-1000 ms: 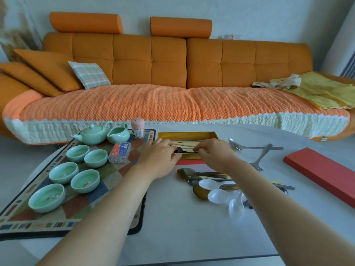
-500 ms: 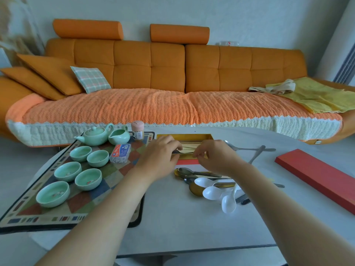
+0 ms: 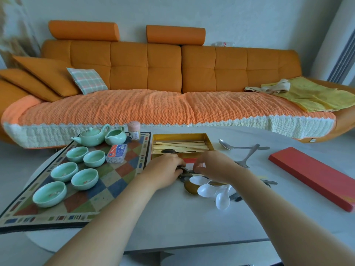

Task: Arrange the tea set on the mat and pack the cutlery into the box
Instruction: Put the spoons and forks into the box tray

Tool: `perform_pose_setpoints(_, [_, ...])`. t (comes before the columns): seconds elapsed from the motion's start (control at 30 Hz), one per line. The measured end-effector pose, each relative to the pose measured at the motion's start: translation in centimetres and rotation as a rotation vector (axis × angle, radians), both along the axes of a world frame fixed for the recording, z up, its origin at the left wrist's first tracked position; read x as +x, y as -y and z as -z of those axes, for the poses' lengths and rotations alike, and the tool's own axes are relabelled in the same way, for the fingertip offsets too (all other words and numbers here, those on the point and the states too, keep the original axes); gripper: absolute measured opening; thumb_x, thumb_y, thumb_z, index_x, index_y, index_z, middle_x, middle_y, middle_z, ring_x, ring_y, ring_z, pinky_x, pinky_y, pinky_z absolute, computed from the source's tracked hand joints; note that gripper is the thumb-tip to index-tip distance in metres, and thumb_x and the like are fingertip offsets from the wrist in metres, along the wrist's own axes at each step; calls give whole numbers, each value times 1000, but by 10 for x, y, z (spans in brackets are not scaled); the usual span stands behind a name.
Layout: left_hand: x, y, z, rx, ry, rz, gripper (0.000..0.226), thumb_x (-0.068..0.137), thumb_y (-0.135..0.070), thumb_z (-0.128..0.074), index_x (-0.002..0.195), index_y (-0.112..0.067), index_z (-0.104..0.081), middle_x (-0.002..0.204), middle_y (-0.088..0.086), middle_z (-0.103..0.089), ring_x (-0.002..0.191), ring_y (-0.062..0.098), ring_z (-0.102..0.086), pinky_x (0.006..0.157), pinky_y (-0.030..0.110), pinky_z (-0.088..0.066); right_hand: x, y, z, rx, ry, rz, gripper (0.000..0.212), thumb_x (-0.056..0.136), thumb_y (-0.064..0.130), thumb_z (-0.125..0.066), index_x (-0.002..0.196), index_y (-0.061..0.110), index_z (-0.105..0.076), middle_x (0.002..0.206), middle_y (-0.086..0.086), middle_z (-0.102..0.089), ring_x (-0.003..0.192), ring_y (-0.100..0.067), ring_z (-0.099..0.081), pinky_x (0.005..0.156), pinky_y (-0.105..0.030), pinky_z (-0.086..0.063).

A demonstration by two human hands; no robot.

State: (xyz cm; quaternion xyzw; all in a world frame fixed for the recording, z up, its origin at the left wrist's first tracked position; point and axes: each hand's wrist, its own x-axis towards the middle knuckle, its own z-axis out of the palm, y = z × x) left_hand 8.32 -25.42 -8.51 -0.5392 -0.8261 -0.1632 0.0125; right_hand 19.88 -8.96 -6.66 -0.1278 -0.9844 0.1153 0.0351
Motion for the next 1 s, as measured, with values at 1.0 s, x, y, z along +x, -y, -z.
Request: perform_pose_setpoints(1.0, [-59,15,3,212,-180,-111,28,98,-31,-49,108,-23,-74,106,-7,-69,98,16,-61,82,31,-47,-76,3,7,-130,-240,74,35,98,10,-45,117,21,-72,116,-1,-66,100,-20,-62,84,-26,-50])
